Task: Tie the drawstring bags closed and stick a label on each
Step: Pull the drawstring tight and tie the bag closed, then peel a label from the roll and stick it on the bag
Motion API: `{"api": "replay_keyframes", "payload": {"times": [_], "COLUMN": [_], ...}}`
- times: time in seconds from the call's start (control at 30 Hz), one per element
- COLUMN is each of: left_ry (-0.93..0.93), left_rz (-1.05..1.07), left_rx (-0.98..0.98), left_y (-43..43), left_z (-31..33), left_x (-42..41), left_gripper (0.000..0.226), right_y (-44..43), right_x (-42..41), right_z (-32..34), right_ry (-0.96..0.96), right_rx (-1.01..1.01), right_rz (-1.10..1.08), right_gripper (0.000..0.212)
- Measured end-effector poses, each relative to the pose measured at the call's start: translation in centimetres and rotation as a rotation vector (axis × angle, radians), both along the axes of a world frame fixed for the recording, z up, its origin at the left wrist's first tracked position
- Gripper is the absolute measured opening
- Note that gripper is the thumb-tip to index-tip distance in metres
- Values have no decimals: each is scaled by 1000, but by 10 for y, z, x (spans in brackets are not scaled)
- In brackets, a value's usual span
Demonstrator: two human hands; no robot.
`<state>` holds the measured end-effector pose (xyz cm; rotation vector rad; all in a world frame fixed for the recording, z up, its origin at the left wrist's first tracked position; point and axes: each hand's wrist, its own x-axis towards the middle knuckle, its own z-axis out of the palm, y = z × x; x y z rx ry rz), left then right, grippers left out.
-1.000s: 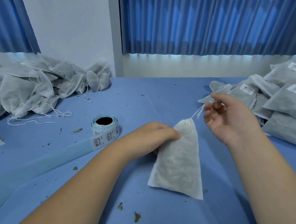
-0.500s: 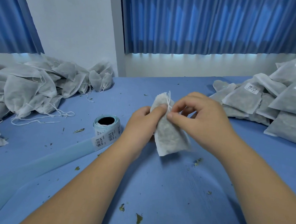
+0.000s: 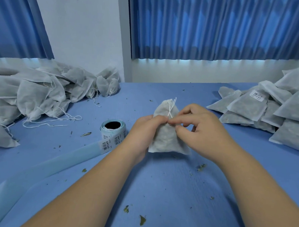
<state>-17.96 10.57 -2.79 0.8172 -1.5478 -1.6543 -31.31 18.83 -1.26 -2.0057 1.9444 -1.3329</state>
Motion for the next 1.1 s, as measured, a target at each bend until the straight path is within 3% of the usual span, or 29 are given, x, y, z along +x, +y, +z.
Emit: {"api": "replay_keyframes", "payload": {"times": [0.13,0.3,0.5,0.67,0.97,1.1], "left_ry": [-42,-264,-374,-422,-352,-309], "left_rz": [102,301,585,712,689,616], "left_rx": [-20,-188,-269,-321,-218,-172], "left_y": [2,7,13,15,16,19], "left_z": [6,9,2,-15,-25,-23], "left_x": [10,46,117,148,160,163], "left_gripper": [20,16,25,17,13,31], "right_y": [0,-2,-9,-22,-54,-53], "right_x": [12,34,59,75,128,135], "right_z": [1,-2,-18,-25,-27,-41], "right_ry": [-158,-351,-257,-219,-161,-76], "right_rx": [-57,-111,28,130,212,260], "right_rz": [78,160,162,128,181,244], "right_gripper": [32,30,24,23,32,31]}}
